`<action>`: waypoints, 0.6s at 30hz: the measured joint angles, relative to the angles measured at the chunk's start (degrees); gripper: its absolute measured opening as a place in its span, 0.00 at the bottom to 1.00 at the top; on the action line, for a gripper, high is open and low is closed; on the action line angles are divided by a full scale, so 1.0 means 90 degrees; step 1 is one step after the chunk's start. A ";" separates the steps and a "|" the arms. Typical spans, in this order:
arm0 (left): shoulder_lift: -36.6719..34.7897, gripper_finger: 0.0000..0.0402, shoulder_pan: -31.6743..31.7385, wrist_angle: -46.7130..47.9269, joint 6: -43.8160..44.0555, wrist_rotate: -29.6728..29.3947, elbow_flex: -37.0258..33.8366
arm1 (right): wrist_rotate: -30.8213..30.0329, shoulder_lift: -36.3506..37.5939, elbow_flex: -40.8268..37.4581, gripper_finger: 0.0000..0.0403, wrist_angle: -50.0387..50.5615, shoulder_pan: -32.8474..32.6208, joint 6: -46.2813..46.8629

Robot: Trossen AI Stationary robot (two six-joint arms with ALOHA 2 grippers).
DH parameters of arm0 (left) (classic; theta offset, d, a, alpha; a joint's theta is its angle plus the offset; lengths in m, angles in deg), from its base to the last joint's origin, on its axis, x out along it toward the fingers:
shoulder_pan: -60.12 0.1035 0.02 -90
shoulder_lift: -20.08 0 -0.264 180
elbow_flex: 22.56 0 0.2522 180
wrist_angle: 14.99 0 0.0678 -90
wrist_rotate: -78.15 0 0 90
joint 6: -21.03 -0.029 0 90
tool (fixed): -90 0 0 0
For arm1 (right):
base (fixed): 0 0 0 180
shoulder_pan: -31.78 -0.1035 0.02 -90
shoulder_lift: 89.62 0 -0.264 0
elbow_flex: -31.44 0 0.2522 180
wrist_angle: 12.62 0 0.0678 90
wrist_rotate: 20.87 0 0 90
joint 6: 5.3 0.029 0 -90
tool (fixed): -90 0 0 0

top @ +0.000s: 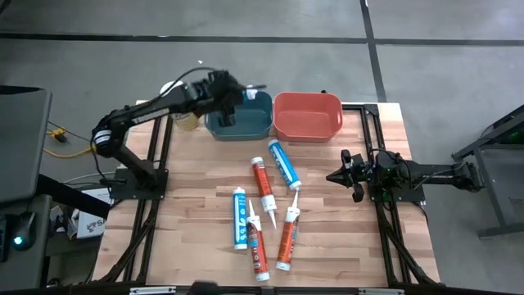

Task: Pick & place silicon tubes, Sealant and Lysol wipes
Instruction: Put the left blue sealant into the blue bin

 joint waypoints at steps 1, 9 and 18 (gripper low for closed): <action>0.0142 0.48 0.0151 0.0077 -0.0106 0.0188 0.0175 | 0.0000 0.0000 0.0000 0.03 0.0000 0.0000 0.0000; 0.1282 0.48 0.1204 0.0645 -0.0653 0.1652 0.1247 | 0.0000 0.0000 0.0000 0.03 0.0000 0.0000 0.0000; 0.2141 0.48 0.1526 0.0893 -0.1178 0.2151 0.1301 | 0.0000 0.0000 0.0000 0.03 0.0000 0.0000 0.0000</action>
